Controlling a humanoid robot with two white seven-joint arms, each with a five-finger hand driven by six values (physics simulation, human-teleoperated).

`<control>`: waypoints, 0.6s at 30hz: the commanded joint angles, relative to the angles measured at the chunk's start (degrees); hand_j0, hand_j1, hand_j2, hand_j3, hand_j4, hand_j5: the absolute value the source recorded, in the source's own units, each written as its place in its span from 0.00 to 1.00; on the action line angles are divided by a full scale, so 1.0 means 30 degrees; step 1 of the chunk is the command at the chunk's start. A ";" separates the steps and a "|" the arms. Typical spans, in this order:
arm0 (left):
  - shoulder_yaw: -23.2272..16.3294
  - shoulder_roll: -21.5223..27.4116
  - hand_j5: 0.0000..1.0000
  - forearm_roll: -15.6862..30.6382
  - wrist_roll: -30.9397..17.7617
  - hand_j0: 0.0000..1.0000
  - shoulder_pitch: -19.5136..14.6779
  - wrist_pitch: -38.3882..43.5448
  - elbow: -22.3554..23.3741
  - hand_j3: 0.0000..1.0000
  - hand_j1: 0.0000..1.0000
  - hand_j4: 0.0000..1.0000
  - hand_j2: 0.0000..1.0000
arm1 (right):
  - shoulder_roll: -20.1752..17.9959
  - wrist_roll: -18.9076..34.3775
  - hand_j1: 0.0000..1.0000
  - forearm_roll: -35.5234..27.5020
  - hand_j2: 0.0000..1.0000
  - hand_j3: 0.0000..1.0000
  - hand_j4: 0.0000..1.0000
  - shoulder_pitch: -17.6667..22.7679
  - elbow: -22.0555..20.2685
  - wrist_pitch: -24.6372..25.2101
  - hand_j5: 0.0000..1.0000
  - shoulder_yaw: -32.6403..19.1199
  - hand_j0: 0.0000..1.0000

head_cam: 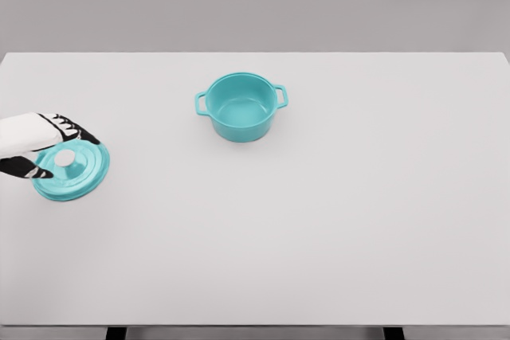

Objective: Cover the pot with left arm

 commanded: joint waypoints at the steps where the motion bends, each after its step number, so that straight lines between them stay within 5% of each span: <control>1: -0.0004 -0.0025 0.85 0.0087 0.0007 0.85 0.0000 0.0046 0.0520 0.85 0.85 0.85 0.85 | 0.0002 0.0003 1.00 0.0004 1.00 1.00 1.00 0.0000 0.0010 -0.0001 1.00 0.0002 1.00; 18: -0.0971 -0.1314 0.82 -0.0675 0.0007 0.82 -0.0909 0.0046 0.2512 0.82 0.82 0.82 0.82 | 0.0002 0.0003 1.00 0.0004 1.00 1.00 1.00 0.0000 0.0010 -0.0001 1.00 0.0002 1.00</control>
